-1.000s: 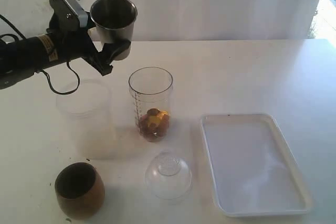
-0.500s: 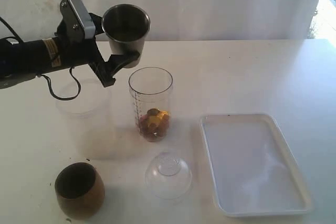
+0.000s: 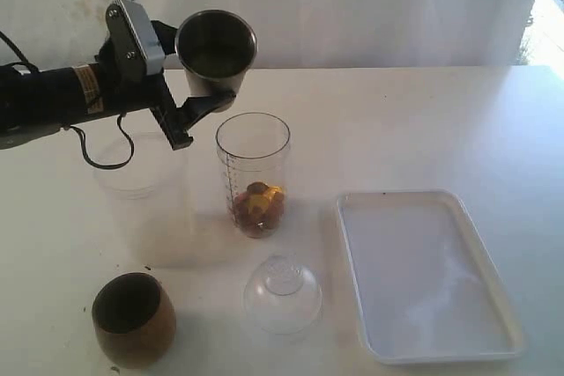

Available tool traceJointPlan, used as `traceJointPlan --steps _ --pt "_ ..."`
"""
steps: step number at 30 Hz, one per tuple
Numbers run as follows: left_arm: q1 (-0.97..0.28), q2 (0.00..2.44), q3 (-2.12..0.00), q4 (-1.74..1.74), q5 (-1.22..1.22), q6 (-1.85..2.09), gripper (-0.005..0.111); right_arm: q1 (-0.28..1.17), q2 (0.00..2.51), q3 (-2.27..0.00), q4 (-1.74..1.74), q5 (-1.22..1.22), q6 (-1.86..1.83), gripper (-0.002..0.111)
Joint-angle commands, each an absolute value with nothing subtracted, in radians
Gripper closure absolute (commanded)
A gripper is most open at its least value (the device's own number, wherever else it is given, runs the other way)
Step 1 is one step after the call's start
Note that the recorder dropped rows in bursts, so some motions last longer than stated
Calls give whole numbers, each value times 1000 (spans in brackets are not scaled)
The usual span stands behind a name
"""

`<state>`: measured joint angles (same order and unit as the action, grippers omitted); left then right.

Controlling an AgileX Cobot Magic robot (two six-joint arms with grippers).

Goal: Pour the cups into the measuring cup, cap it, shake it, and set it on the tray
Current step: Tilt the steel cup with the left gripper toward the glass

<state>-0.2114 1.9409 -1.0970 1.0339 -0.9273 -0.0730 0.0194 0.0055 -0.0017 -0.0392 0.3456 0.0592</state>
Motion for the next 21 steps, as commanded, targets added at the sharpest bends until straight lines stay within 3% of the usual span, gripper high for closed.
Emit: traceJointPlan --steps 1,21 --pt "-214 1929 -1124 988 -1027 -66 107 20 0 0 -44 343 59 108" --pt "-226 1929 -1166 1008 -1017 -55 107 20 0 0 -44 343 59 108"
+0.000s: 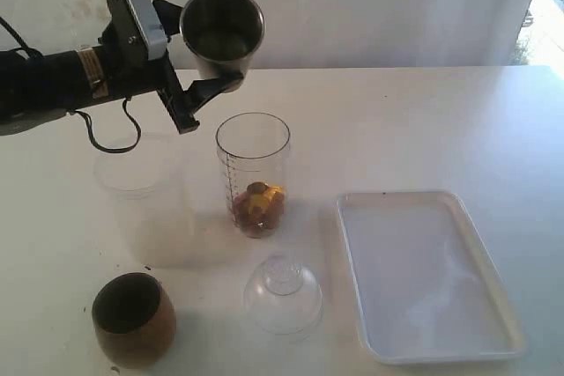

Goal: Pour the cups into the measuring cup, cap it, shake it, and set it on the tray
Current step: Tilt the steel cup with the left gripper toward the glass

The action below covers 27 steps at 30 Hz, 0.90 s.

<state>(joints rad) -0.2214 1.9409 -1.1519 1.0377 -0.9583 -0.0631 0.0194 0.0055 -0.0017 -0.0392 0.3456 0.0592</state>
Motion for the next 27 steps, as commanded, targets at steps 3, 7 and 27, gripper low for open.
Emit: traceJointPlan --steps 3,7,27 --pt "-234 1929 -1166 1011 -1017 -7 107 20 0 0 -44 343 59 108" --pt "-234 1929 -1166 1011 -1015 0 107 20 0 0 -44 343 59 108" --pt "-234 1880 -1166 1015 -949 71 107 20 0 0 -44 343 59 108"
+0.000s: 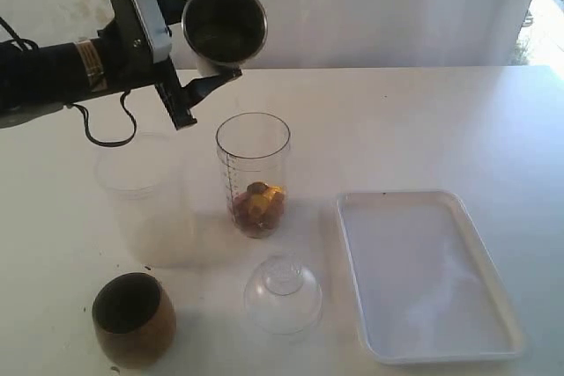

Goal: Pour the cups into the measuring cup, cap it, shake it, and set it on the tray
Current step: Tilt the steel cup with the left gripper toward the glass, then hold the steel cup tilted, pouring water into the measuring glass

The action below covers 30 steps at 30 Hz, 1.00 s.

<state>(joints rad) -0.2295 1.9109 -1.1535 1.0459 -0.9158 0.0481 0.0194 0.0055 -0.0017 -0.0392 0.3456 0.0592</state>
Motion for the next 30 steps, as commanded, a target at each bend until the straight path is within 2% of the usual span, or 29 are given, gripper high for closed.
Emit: traceJointPlan --steps 1,30 --pt "-234 1874 -1166 1027 -947 83 107 20 0 0 -44 343 59 108" --pt "-234 1873 -1166 1032 -922 426 107 20 0 0 -44 343 59 108"
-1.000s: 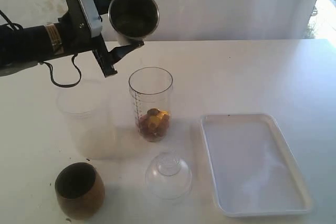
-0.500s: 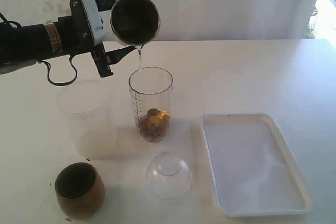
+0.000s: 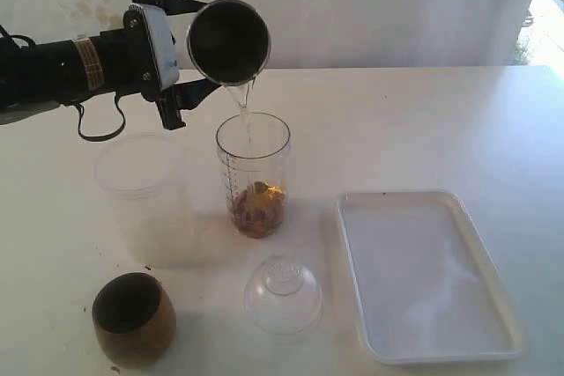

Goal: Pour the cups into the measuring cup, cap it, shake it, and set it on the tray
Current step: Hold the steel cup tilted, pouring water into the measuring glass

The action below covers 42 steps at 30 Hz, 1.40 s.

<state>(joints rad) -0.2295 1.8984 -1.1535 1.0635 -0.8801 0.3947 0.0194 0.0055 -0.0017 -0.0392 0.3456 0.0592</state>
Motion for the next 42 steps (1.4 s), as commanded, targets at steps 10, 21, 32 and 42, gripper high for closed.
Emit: traceJointPlan --steps 10,21,32,42 --pt "-234 1873 -1166 1032 -924 501 107 20 0 0 -44 343 59 108" --pt "-234 1873 -1166 1015 -924 584 107 20 0 0 -44 343 59 108" --pt "-234 1873 -1166 980 -922 614 107 20 0 0 -44 343 59 108" --pt "-234 1873 -1166 980 -922 480 107 20 0 0 -44 343 59 108"
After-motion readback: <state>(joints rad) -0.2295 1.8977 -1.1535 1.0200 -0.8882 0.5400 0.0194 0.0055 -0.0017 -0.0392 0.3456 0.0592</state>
